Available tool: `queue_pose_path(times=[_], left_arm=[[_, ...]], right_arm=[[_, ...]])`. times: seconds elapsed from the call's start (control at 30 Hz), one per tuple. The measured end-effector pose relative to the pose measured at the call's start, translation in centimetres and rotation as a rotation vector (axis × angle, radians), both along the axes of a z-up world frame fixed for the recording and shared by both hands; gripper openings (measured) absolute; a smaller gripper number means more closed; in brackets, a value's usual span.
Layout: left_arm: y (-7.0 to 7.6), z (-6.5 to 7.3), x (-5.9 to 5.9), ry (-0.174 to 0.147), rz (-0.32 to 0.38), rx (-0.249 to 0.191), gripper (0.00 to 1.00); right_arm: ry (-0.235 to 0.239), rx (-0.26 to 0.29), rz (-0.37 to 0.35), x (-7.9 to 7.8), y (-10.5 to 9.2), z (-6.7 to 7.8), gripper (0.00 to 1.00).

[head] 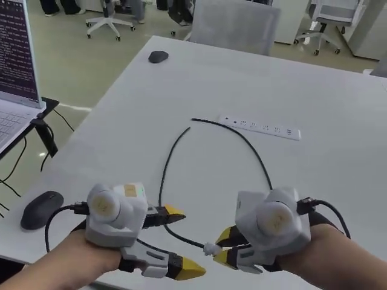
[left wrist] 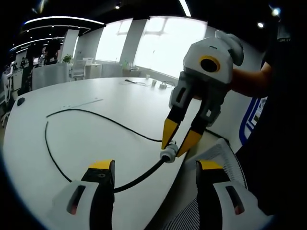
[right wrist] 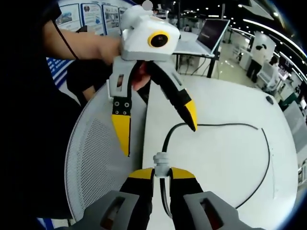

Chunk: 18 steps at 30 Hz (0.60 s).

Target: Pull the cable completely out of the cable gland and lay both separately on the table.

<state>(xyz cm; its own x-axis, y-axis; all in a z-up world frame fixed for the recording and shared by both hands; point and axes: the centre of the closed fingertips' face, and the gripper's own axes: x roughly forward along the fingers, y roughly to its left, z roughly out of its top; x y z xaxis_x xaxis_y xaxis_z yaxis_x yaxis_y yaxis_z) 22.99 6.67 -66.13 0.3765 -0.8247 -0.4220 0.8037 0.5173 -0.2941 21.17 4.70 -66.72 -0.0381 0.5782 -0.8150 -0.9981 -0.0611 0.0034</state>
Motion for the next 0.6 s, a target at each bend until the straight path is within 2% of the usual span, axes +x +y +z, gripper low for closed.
queue_pose_path(times=[0.23,0.3,0.37,0.4,0.6], left_arm=[[-0.5,0.2,-0.2,0.002,-0.02,-0.012,0.6],[-0.6,0.3,-0.3,0.007,-0.032,-0.018,0.54],[-0.7,0.4,-0.2,-0.012,-0.049,-0.019,0.42],[-0.8,0.5,-0.2,-0.01,-0.049,-0.022,0.4],[-1.5,-0.1,-0.1,0.008,-0.073,-0.026,0.4]], right_arm=[[-0.029,0.023,0.031,0.2,0.3,0.5,0.06],[-0.037,0.023,0.038,0.2,0.3,0.5,0.06],[-0.041,0.022,0.045,0.2,0.2,0.5,0.06],[-0.039,0.019,0.047,0.2,0.2,0.4,0.06],[-0.047,0.018,0.058,0.3,-0.1,0.3,0.06]])
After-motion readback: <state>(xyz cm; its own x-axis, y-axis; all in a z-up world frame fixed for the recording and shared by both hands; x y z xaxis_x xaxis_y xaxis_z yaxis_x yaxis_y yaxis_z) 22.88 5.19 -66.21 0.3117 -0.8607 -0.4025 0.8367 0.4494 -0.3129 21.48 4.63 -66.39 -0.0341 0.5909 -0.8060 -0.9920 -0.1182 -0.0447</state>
